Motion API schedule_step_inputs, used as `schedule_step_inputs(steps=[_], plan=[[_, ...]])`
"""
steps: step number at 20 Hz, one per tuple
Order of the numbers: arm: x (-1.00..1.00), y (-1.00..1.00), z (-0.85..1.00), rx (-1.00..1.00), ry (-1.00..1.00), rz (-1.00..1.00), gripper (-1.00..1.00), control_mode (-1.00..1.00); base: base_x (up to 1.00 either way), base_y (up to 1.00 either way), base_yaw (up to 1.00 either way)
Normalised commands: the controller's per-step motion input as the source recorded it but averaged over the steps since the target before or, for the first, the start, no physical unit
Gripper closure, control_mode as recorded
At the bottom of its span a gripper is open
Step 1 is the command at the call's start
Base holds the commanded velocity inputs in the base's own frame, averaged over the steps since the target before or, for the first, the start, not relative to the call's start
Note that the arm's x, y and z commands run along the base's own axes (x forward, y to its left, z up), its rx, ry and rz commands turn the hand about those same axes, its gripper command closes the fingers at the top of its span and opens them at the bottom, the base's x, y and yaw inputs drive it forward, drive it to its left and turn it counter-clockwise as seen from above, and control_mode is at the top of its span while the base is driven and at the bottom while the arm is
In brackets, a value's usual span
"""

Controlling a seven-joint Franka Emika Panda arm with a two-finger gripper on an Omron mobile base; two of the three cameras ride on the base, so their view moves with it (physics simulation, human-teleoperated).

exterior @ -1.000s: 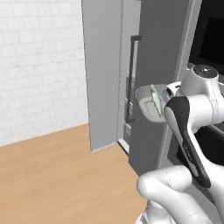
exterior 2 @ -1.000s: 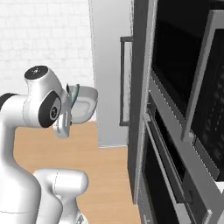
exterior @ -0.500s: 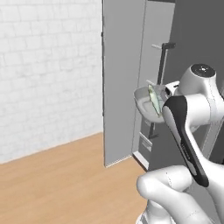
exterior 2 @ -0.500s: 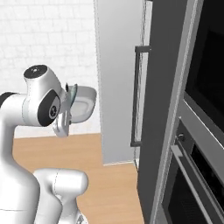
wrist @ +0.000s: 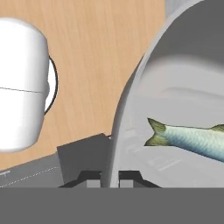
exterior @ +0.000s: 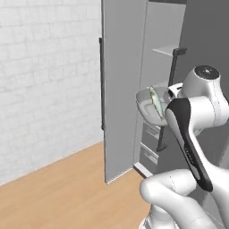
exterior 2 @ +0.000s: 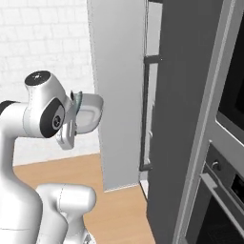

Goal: Take the meat container that has the fish and place it on the second highest rack of the freezer. Then take the vegetable container that has the carrot and lemon wedge and place it on the highest rack of the freezer.

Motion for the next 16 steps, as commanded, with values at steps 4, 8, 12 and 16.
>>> schedule_step_inputs(steps=[4,8,12,16], plan=[[0.0,0.0,0.0,0.0,0.0,0.0,1.0,1.0,0.46,0.41,-0.43],[0.0,0.0,0.0,0.0,0.0,0.0,1.0,1.0,0.58,0.6,-0.46],[0.0,0.0,0.0,0.0,0.0,0.0,1.0,1.0,0.71,0.67,-0.4],[0.0,0.0,0.0,0.0,0.0,0.0,1.0,1.0,0.63,0.55,-0.43]])
